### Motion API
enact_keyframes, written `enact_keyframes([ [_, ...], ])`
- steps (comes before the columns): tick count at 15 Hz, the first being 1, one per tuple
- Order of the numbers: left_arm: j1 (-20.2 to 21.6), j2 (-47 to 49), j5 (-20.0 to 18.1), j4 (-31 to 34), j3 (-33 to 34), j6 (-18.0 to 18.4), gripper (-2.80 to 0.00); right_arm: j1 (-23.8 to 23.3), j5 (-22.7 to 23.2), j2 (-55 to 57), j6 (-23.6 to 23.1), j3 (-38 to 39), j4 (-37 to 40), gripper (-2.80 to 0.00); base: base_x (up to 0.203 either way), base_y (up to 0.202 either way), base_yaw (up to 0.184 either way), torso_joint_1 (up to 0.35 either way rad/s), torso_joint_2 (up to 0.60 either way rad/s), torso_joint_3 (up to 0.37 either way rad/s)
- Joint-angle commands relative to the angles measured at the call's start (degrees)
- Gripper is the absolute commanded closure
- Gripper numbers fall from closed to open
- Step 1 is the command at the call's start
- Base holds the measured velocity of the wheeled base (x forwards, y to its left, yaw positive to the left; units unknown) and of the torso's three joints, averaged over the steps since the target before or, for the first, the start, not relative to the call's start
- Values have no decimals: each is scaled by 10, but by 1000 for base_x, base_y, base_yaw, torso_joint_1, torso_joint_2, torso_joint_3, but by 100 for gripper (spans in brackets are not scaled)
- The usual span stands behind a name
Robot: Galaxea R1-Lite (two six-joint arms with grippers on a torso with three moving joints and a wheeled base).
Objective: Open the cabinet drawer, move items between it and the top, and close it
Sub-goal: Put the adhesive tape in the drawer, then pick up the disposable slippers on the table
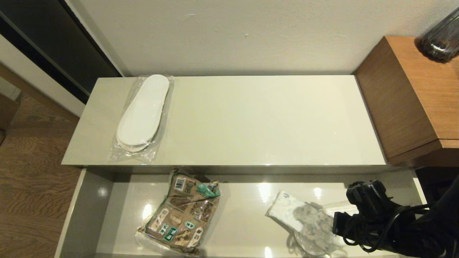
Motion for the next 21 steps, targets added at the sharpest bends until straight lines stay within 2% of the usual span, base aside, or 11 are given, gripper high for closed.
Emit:
enact_keyframes([
  [1, 0, 1, 0, 0, 0, -1, 0, 0, 0, -10, 2, 0, -1, -280, 0, 0, 0, 0, 0, 0],
  [7, 0, 1, 0, 0, 0, -1, 0, 0, -1, -53, -3, 7, 9, -280, 0, 0, 0, 0, 0, 0],
  [10, 0, 1, 0, 0, 0, 0, 0, 5, 3, -166, -5, -8, 104, -280, 0, 0, 0, 0, 0, 0],
  [12, 0, 1, 0, 0, 0, 0, 0, 6, 5, -253, -3, -39, 222, -280, 0, 0, 0, 0, 0, 0],
  [13, 0, 1, 0, 0, 0, 0, 0, 7, 6, -295, -2, -58, 284, 0, 0, 0, 0, 0, 0, 0],
  [16, 0, 1, 0, 0, 0, -1, 0, 7, -9, -403, -4, -104, 427, 0, 0, 0, 0, 0, 0, 0],
  [18, 0, 1, 0, 0, 0, -1, 0, 10, -14, -488, -5, -148, 555, 0, 0, 0, 0, 0, 0, 0],
  [21, 0, 1, 0, 0, 0, -1, 0, 15, -18, -603, -5, -284, 788, 0, 0, 0, 0, 0, 0, 0],
])
